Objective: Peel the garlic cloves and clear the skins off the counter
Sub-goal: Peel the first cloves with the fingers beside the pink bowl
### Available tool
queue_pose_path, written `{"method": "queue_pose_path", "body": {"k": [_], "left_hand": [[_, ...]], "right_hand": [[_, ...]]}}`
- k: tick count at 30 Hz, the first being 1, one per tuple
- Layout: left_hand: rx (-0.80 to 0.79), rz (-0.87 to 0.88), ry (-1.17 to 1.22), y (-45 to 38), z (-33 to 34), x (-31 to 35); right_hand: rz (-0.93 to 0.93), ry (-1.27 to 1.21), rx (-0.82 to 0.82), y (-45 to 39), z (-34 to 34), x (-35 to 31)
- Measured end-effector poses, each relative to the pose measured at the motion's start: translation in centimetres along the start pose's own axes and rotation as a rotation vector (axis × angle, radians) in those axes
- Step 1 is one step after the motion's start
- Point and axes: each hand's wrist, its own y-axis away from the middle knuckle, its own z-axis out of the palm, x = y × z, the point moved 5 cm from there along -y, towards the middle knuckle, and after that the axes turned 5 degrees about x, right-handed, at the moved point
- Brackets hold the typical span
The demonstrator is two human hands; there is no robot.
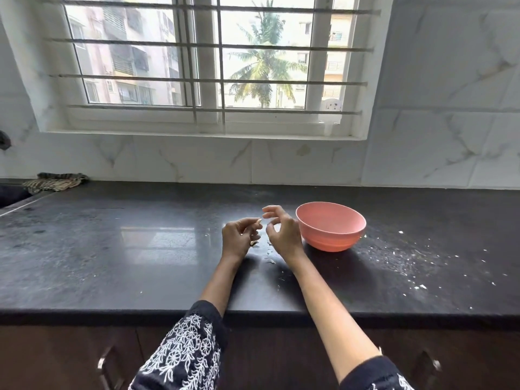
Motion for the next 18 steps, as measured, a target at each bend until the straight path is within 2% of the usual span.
{"method": "queue_pose_path", "body": {"k": [5, 12, 18], "left_hand": [[0.015, 0.011, 0.002, -0.04, -0.36, 0.15], [0.015, -0.087, 0.153, 0.46, -0.37, 0.58], [-0.047, -0.121, 0.213, 0.7, 0.04, 0.62]], "right_hand": [[-0.077, 0.036, -0.04, 0.2, 0.57, -0.08], [0.054, -0.192, -0.084, -0.08, 0.42, -0.05], [0.043, -0.17, -0.088, -0.04, 0.59, 0.09]]}}
